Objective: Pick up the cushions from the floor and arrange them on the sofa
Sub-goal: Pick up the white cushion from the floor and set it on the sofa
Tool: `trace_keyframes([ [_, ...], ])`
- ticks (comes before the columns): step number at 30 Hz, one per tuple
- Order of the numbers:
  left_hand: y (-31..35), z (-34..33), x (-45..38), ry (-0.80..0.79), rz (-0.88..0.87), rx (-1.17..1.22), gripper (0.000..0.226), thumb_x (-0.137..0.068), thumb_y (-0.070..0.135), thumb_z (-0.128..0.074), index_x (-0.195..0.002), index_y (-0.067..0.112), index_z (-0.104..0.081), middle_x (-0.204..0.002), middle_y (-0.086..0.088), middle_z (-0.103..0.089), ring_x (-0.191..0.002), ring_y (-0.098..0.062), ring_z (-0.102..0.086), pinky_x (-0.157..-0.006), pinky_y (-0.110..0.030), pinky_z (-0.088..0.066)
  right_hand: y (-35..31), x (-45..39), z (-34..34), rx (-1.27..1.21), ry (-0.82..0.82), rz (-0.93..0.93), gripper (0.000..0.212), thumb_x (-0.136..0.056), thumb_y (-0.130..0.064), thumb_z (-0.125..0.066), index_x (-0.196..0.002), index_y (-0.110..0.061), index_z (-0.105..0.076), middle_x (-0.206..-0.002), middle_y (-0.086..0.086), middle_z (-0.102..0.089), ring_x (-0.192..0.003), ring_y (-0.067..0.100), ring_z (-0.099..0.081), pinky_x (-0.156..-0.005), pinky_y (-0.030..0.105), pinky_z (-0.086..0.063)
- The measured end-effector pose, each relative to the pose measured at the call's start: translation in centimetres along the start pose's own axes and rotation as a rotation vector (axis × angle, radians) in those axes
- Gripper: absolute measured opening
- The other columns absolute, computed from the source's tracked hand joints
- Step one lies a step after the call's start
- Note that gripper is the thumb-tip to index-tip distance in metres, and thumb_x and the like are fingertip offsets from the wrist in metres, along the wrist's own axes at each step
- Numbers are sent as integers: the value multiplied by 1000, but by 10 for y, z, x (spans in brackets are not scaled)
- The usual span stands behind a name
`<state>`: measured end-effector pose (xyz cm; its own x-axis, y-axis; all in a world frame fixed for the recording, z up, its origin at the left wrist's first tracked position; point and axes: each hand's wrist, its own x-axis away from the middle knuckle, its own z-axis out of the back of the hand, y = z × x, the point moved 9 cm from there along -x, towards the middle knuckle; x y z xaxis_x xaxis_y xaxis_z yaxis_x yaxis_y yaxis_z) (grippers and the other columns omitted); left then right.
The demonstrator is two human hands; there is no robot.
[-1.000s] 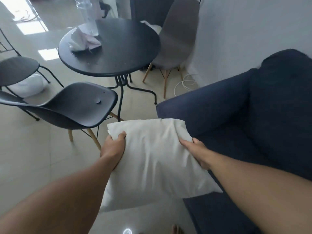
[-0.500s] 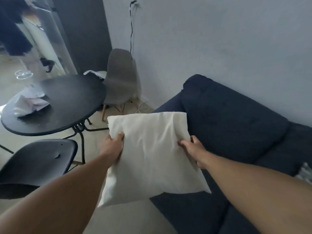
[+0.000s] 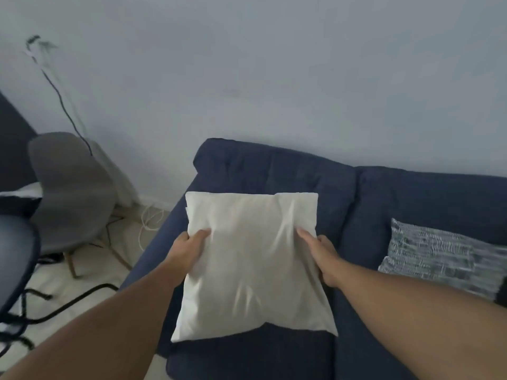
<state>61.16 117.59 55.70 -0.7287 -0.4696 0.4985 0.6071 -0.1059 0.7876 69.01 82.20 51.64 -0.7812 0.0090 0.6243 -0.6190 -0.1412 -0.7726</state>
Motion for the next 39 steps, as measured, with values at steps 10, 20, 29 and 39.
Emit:
trace_keyframes([
  [10, 44, -68, -106, -148, 25, -52, 85, -59, 66, -73, -125, 13, -66, -117, -8, -74, -103, -32, -73, -98, -52, -58, 8, -88, 31, -88, 100, -119, 66, -84, -56, -81, -130, -15, -57, -119, 5, -68, -106, 28, -66, -101, 52, -55],
  [20, 36, -117, -186, -212, -37, -122, 50, -94, 62, -63, -118, 19, -56, -115, -2, -65, -105, -24, -65, -97, -47, -54, 31, -133, 36, -169, 237, -105, 66, -89, -24, -86, -140, -27, -44, -127, 1, -66, -112, 27, -69, -103, 55, -57],
  [29, 33, -145, -245, -318, -151, -314, 34, -105, 41, -49, -127, 18, -60, -117, -1, -67, -106, -24, -66, -94, -45, -56, 53, -174, 26, -165, 299, -116, 67, -83, -18, -86, -130, -38, -43, -130, -4, -65, -120, 28, -66, -105, 60, -54],
  [39, 0, -163, -293, -323, -39, -313, 52, -96, 50, -60, -136, 19, -54, -123, -1, -66, -109, -23, -65, -102, -49, -55, 62, -213, 18, -156, 327, -156, 49, -101, -41, -66, -146, -40, -45, -134, -10, -62, -128, 25, -58, -103, 50, -47],
])
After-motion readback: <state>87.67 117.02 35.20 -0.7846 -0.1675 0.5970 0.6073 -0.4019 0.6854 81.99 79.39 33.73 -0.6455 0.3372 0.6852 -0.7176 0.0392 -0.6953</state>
